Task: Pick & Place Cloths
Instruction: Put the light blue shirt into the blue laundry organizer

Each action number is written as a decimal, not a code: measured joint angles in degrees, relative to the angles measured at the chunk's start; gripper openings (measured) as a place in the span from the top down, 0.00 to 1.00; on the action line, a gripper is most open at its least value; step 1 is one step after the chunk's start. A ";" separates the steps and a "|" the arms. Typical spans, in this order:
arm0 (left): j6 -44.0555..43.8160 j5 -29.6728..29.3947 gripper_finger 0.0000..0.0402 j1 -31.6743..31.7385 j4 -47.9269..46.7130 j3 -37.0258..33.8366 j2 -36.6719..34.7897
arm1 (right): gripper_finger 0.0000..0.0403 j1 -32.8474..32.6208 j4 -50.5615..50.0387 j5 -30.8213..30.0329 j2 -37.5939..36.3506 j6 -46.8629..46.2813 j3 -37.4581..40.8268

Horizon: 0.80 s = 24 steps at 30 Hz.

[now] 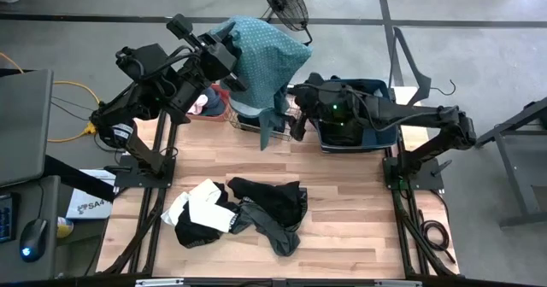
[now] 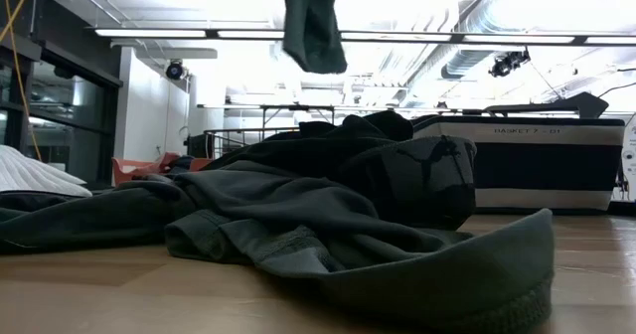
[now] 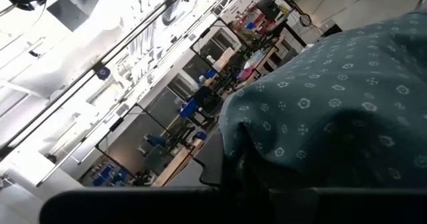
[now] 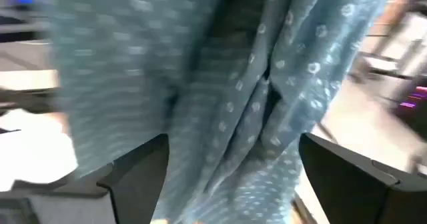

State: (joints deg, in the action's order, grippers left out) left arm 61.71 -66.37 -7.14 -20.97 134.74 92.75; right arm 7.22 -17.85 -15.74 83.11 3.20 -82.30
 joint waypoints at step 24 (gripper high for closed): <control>-0.04 -0.31 0.97 0.00 -0.28 0.00 0.00 | 0.19 2.82 26.18 23.75 0.35 2.61 0.00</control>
State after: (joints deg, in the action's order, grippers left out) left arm 61.67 -66.67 -7.14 -21.25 134.74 92.75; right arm 10.04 8.33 8.01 83.46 5.82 -82.30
